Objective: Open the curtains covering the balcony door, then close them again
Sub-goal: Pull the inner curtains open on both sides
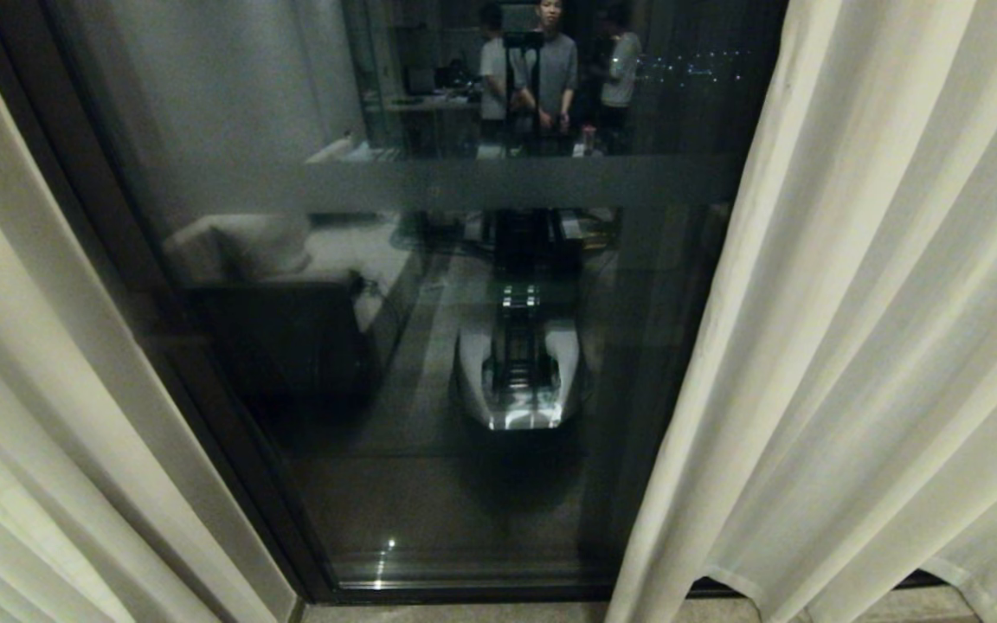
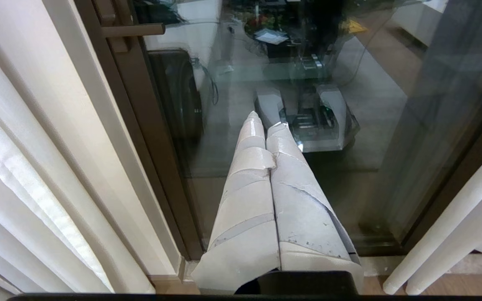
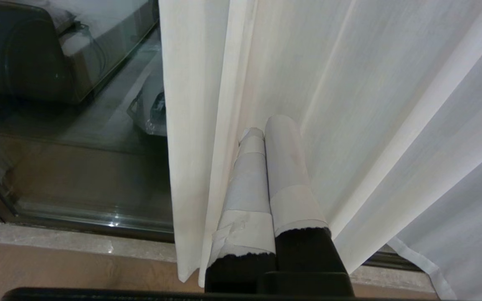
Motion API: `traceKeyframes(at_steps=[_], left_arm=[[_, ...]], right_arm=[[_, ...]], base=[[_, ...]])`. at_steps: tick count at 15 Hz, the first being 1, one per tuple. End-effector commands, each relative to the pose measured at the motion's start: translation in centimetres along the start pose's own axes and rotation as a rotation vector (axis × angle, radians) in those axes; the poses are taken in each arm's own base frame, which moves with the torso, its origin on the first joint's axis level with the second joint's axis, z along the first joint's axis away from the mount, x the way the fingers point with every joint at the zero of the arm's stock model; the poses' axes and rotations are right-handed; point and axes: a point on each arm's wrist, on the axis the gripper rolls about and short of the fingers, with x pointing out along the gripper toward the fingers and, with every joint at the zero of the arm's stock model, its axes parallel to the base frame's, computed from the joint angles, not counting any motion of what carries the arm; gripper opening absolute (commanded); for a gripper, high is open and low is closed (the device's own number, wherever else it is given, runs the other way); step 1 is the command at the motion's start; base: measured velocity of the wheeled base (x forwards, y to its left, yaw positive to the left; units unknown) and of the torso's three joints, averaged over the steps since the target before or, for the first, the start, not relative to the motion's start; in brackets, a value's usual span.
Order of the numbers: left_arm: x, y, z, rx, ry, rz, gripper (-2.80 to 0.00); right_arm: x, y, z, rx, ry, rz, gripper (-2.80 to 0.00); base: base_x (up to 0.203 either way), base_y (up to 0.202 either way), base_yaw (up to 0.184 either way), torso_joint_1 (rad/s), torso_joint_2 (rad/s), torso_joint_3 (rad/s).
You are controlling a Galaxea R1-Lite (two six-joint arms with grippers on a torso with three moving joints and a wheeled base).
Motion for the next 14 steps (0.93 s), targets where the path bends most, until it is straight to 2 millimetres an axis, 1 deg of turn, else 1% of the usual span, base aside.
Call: traceKeyframes(at_steps=[1,10,11,14], left_arm=[[0.0,0.0,0.0,0.000,-0.002,0.001,-2.80],[0.0,0.0,0.0,0.000,-0.002,0.001,-2.80],[0.0,0.0,0.0,0.000,-0.002,0.001,-2.80],[0.0,0.0,0.0,0.000,-0.002,0.001,-2.80]], right_arm=[[0.0,0.0,0.0,-0.001,0.001,0.001,-2.80],[-0.1,0.0,0.4,-0.038,-0.018,0.015,-2.80],[-0.2,0.0,0.6,-0.039,-0.025,0.018,-2.80],[-0.4,0.0,2.2,-0.041,-0.069,0.119,-2.80]], base=[[0.000,0.000,0.000,0.000,0.00,0.000],[0.000,0.000,0.000,0.000,0.00,0.000],[0.000,0.000,0.000,0.000,0.00,0.000],[0.000,0.000,0.000,0.000,0.00,0.000]])
